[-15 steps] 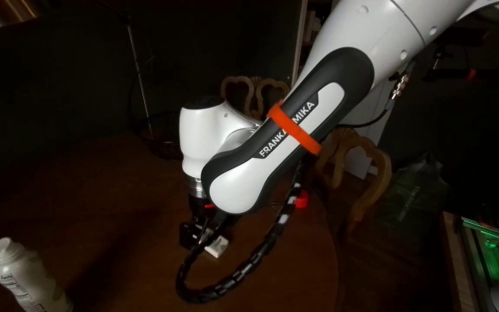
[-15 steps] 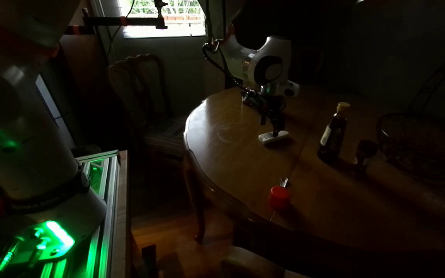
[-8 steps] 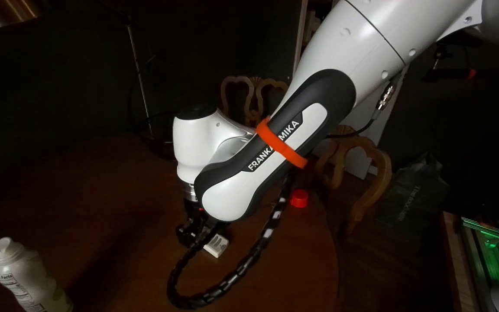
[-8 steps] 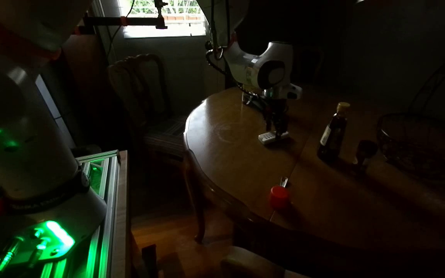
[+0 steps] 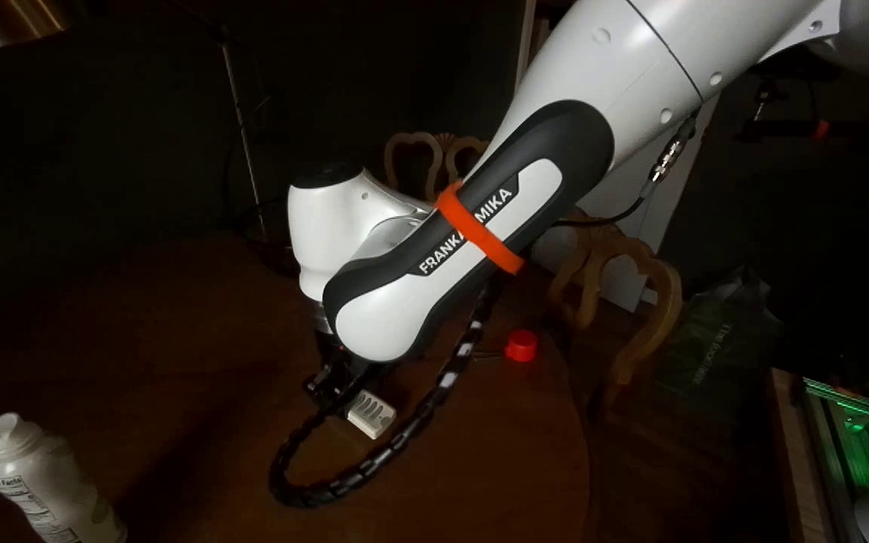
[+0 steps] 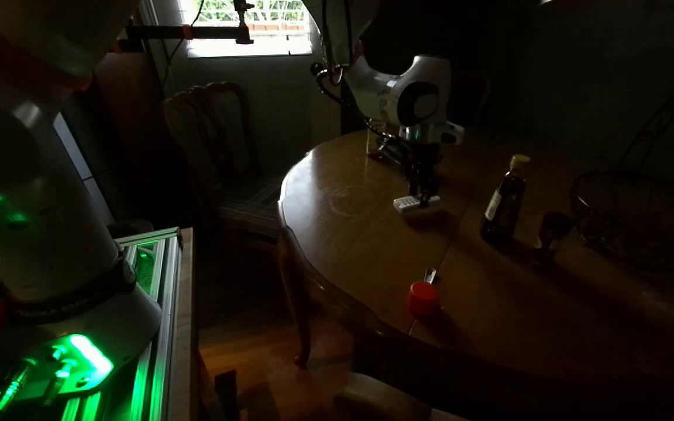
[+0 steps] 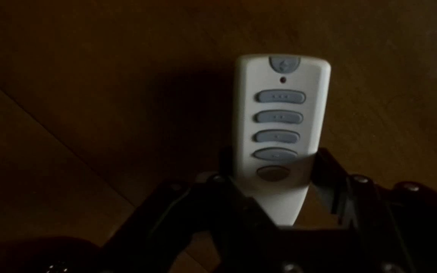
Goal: Pick up the white remote and move it to the right
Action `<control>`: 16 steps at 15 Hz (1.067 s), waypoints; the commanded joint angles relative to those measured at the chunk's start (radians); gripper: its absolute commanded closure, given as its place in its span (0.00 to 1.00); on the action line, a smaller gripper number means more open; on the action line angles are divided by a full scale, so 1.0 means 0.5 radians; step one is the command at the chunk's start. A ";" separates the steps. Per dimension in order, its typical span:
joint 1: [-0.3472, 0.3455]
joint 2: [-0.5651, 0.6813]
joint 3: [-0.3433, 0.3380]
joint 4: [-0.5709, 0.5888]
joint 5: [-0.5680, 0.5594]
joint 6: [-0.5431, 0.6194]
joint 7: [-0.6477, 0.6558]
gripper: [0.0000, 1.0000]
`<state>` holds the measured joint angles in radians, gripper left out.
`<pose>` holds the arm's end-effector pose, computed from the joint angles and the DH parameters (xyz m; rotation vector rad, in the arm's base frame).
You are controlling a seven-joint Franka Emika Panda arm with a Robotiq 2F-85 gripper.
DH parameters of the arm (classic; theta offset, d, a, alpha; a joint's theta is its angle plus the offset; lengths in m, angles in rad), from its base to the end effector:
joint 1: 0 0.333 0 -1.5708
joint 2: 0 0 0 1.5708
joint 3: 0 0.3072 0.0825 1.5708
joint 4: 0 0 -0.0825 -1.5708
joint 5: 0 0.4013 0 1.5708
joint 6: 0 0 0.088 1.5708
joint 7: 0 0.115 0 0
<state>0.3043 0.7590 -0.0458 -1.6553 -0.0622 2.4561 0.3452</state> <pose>0.6689 0.1794 0.1434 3.0840 -0.0403 0.0947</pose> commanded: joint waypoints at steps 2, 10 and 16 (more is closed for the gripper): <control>0.028 -0.244 -0.072 0.102 -0.081 -0.471 0.135 0.72; -0.171 -0.472 -0.108 0.501 -0.245 -1.258 0.117 0.72; -0.391 -0.383 -0.148 0.760 -0.256 -1.429 0.078 0.72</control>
<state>0.1476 0.5234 -0.1194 -1.3530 -0.1775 1.7927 0.3886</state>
